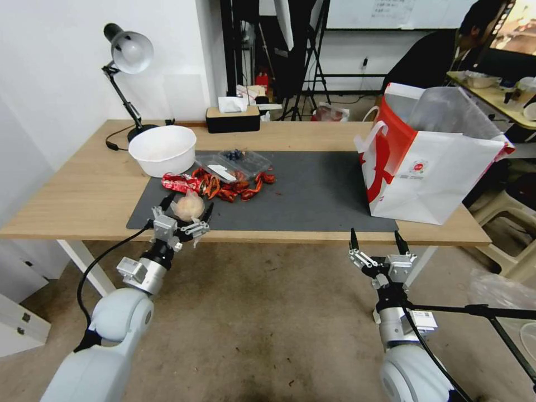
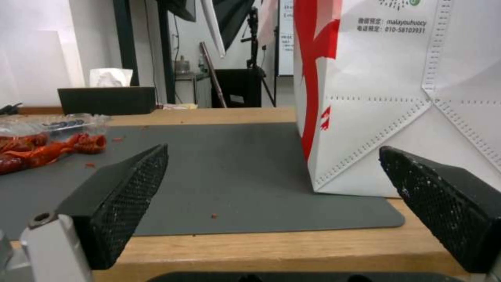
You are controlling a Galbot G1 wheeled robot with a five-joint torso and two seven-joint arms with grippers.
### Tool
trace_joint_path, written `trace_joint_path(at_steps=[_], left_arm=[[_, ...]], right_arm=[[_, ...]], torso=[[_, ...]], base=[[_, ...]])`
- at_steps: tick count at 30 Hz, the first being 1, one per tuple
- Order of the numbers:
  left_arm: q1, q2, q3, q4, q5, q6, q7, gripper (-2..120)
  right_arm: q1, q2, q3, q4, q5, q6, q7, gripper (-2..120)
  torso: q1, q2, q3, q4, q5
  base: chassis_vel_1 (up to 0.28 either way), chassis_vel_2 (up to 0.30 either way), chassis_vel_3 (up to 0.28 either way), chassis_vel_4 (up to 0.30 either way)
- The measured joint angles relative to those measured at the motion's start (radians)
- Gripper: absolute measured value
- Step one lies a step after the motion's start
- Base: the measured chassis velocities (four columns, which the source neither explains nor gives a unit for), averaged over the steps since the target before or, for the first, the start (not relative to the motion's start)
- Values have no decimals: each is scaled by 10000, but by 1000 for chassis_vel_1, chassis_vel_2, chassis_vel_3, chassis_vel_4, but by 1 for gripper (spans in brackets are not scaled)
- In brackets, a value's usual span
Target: Pick up the trash from the table and place it into the takeout bag.
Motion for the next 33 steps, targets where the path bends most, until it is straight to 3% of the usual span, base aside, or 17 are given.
trace_joint_path(at_steps=[8,12,20,25,33], left_arm=[[-676,1090,434,496,-403,508,27,100],[-1031,1909,729,692,-1076,1322,-11,99],[-1295,2595,871,670,-1733,2460,466,95],[-1391,2740,1009,689,-2022,2754,718,91],[-1802,2925,1223,1063,-2168,3026,1031,66]], right_arm=[[17,81,-18,36,-55,-54,30,100],[11,115,-16,70,-90,-67,54,100],[34,177,-7,64,-127,-72,59,100],[62,204,-7,36,-144,-75,71,100],[74,211,-4,12,-172,-98,107,100]], torso=[[0,0,0,-1,0],[0,0,0,1,0],[0,0,0,-1,2],[0,0,-1,1,1],[0,0,-1,0,1]], base=[[0,0,0,0],[0,0,0,0],[0,0,0,0],[0,0,0,0],[0,0,0,0]])
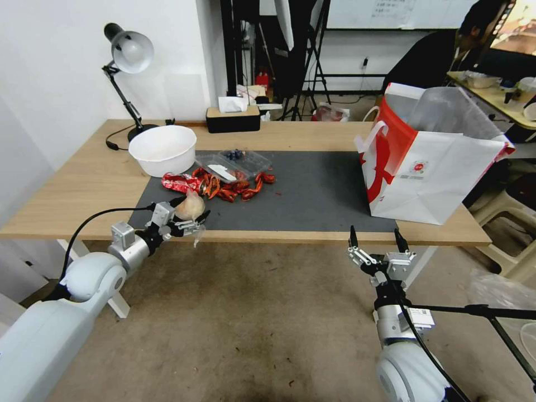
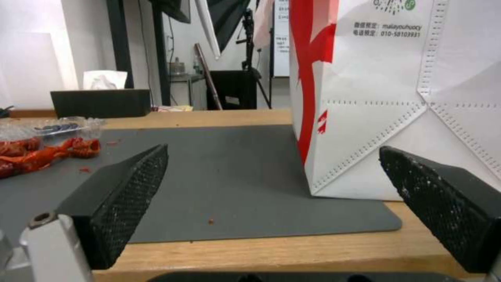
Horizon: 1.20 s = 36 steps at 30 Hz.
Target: Pick up the trash from the table and place it into the takeout bag.
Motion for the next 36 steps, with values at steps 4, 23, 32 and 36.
trace_joint_path(at_steps=[4,23,32,36], left_arm=[[-118,93,23,168,151,156,158,59],[-230,381,55,485,690,289,582,17],[-395,457,64,493,410,-531,584,3],[-882,555,415,463,-859,-1439,712,3]], right_arm=[[-6,38,0,-22,-31,-1,7,100],[-21,105,-39,-65,-134,-3,79,100],[-23,102,-35,-52,-135,-3,117,100],[-19,102,-33,-52,-123,5,125,100]], torso=[[1,0,0,-1,1],[-1,1,-2,-1,0],[-1,0,1,1,-1],[-1,0,1,0,0]], base=[[0,0,0,0],[0,0,0,0],[0,0,0,0],[0,0,0,0]])
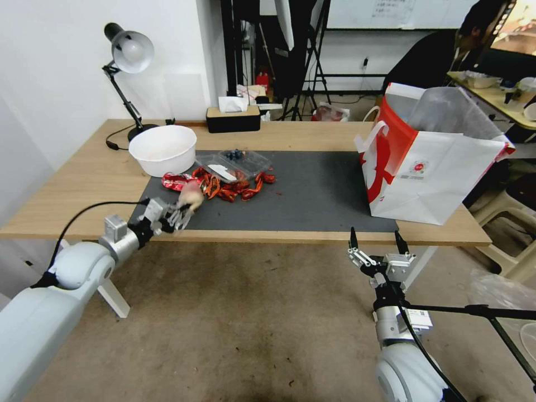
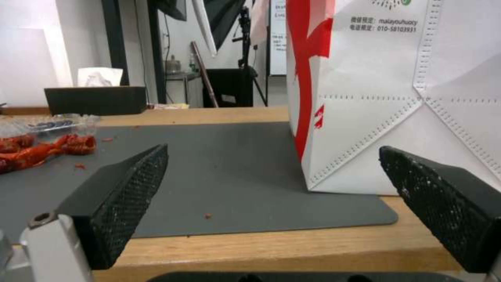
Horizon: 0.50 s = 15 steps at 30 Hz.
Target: Pick up the trash from the table and place it into the takeout bag.
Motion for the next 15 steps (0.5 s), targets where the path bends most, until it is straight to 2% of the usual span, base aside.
trace_joint_path(at_steps=[3,4,7,8,10,11,13,14,15], left_arm=[[-665,74,600,-9,-1083,-493,120,3],[-665,74,600,-9,-1083,-493,120,3],[-1569,157,1533,-17,-1839,-615,180,3],[-1569,157,1533,-17,-1839,-615,180,3],[-2365,227,2393,-5,-2231,-614,194,3],[-2365,227,2393,-5,-2231,-614,194,3],[-3217,233,3232,147,-2470,-603,193,3],[-3217,233,3232,147,-2470,-603,193,3],[-3648,186,3583,256,-2562,-598,179,3]], right_arm=[[-9,31,-1,-5,6,21,1,100],[-9,31,-1,-5,6,21,1,100],[-34,80,-6,-12,-5,36,1,100],[-34,80,-6,-12,-5,36,1,100],[-36,116,1,-18,-41,43,1,100],[-36,116,1,-18,-41,43,1,100],[-34,153,12,-19,-89,45,1,100],[-34,153,12,-19,-89,45,1,100],[-32,180,13,-20,-125,46,1,100]], torso=[[0,0,0,0,1],[0,0,0,0,1],[0,-1,0,-1,1],[0,-1,0,-1,1],[2,-1,0,-2,3],[2,-1,0,-2,3],[3,-1,0,-2,1],[3,-1,0,-2,1],[3,0,0,-1,3]], base=[[0,0,0,0],[0,0,0,0],[0,0,0,0],[0,0,0,0],[0,0,0,0],[0,0,0,0],[0,0,0,0],[0,0,0,0],[0,0,0,0]])
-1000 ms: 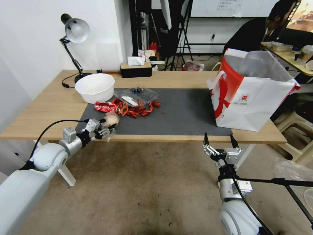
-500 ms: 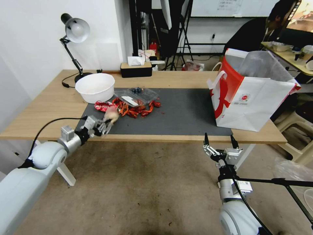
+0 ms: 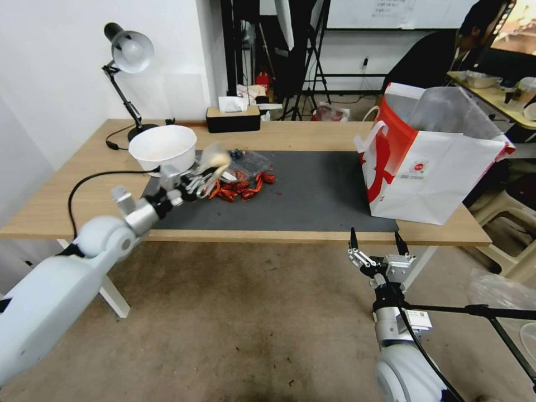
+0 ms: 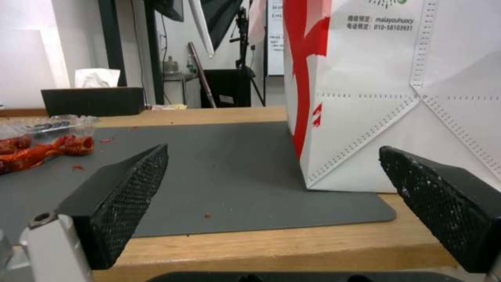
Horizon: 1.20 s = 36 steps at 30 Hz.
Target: Pick up the trash from the table and place it into the takeout bag.
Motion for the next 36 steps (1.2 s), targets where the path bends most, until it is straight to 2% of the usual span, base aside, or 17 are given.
trace_joint_path(at_steps=[2,7,10,11,13,15,17,18,21,22,28,29,33,36], left_arm=[[-777,-168,608,240,-155,19,-27,3],[-1857,-417,1401,588,-394,53,-91,3],[-3008,-702,2280,982,-689,57,-120,3],[-3008,-702,2280,982,-689,57,-120,3],[-3843,-1034,3038,1378,-848,60,-148,3],[-4038,-1127,3226,1474,-882,60,-159,3],[-4743,-1516,3856,1852,-1053,60,-197,3],[-4743,-1516,3856,1852,-1053,60,-197,3],[-5768,-2337,4649,2515,-1207,72,-250,3],[-5768,-2337,4649,2515,-1207,72,-250,3],[-7012,-3721,5463,3417,-1378,104,-302,3],[-7012,-3721,5463,3417,-1378,104,-302,3],[-7747,-4566,5829,3972,-1440,105,-358,3],[-8107,-4863,6052,4198,-1492,111,-373,3]], right_arm=[[-2,43,-3,-3,-52,2,2,100],[-12,121,-6,-28,-149,8,11,100],[-47,224,-19,-32,-263,17,21,100],[-47,224,-19,-32,-263,17,21,100],[-64,293,-20,-32,-317,20,23,100],[-64,310,-18,-33,-323,20,23,100],[-63,363,-5,-36,-346,20,24,100],[-63,363,-5,-36,-346,20,24,100],[-58,452,-2,-26,-407,12,25,100],[-58,452,-2,-26,-407,12,25,100],[-47,503,45,-10,-433,-7,39,100],[-47,503,45,-10,-433,-7,39,100],[-48,532,72,-22,-437,-8,54,100],[-46,534,81,-24,-438,-12,58,100]], torso=[[0,-1,-1,0,-5],[0,-1,0,1,-5],[0,0,-1,1,3],[0,0,-1,1,3],[0,0,-1,-1,-2],[-1,1,0,0,-1],[0,1,0,0,-3],[0,1,0,0,-3],[0,0,0,1,-2],[0,0,0,1,-2],[-1,0,-1,0,1],[-1,0,-1,0,1],[-2,0,-1,-1,0],[-2,0,-1,3,0]], base=[[0,0,0,0],[0,0,0,0],[0,0,0,0],[0,0,0,0],[0,0,0,0],[0,0,0,0],[0,0,0,0],[0,0,0,0],[0,0,0,0],[0,0,0,0],[0,0,0,0],[0,0,0,0],[0,0,0,0],[0,0,0,0]])
